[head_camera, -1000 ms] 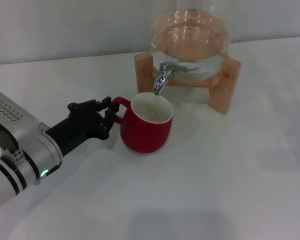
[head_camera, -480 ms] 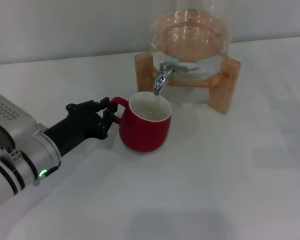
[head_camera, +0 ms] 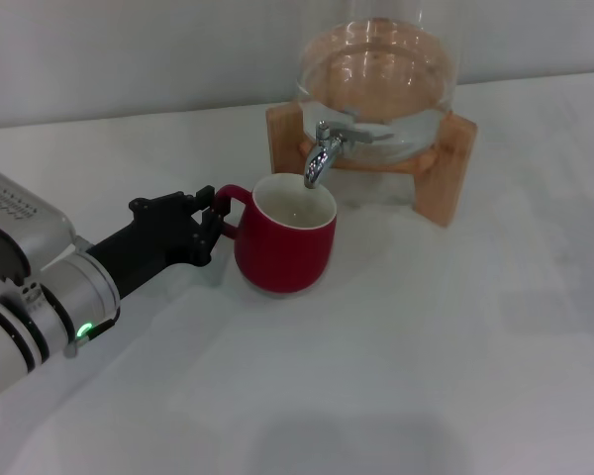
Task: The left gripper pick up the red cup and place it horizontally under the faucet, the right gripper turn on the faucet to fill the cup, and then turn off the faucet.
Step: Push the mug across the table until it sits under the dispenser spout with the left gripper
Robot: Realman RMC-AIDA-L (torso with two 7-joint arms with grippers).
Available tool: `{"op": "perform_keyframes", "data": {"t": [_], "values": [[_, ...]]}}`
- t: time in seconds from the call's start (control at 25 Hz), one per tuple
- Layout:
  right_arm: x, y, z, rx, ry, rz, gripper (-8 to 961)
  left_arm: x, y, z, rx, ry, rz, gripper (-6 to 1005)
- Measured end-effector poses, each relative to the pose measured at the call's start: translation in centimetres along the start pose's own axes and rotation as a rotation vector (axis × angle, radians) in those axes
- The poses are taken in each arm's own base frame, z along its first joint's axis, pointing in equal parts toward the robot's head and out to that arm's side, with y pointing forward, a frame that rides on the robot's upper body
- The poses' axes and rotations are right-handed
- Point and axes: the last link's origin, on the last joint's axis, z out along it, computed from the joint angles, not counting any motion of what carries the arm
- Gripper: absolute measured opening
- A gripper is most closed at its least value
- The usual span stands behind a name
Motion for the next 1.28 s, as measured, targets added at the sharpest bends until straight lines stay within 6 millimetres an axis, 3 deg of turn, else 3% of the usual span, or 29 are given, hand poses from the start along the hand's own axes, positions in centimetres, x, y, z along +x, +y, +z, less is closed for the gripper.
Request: {"op": "perform_keyframes", "data": {"t": [1.28], "values": [[0.2, 0.7, 0.2, -0.017, 0.008, 0.016, 876, 0.6, 1.0, 2.4, -0.028, -0.075, 0.050, 136]]}}
